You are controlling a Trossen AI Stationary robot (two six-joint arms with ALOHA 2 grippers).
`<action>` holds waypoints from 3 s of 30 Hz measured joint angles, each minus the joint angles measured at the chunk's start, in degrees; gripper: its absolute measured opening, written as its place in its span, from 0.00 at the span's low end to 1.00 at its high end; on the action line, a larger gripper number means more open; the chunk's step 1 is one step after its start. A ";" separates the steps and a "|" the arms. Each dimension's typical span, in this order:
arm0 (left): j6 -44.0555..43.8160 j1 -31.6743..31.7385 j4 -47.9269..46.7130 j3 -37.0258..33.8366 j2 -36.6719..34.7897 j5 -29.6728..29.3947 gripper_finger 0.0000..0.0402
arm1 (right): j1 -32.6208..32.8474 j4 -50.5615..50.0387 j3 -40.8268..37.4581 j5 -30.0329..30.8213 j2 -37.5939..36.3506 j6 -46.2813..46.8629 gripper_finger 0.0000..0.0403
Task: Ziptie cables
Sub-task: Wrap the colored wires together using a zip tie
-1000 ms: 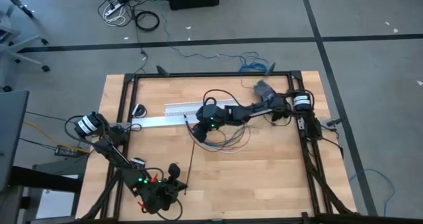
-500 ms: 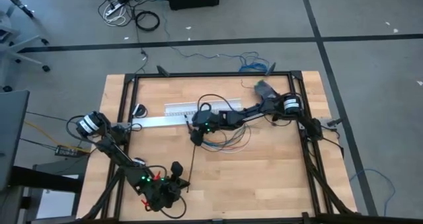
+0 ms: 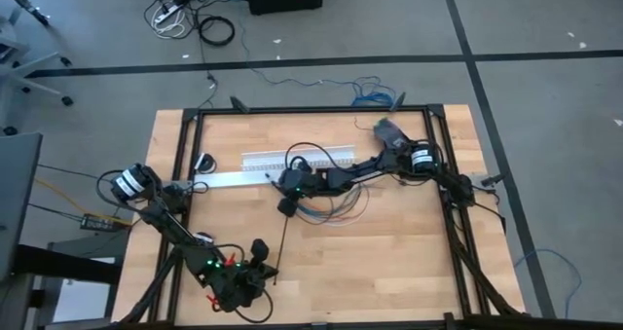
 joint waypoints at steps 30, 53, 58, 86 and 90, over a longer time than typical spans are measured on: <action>15.75 10.51 17.43 1.26 5.34 4.55 0.00 | 24.02 -85.27 -0.13 35.22 -53.27 34.27 0.00; 16.98 12.72 14.36 6.19 10.40 2.75 0.00 | 5.75 -20.58 -0.15 -20.55 -13.04 -0.78 0.00; 17.33 12.98 14.07 6.19 10.38 2.72 0.00 | 5.74 -14.15 -0.15 -24.97 -11.31 -0.86 0.00; 16.54 13.18 13.82 6.10 10.36 2.69 0.00 | 2.88 -23.32 -0.10 -22.34 -16.57 1.99 0.41; 14.63 13.18 15.05 6.10 10.36 2.54 0.00 | 1.68 -26.36 -2.46 -20.62 -19.33 2.94 0.40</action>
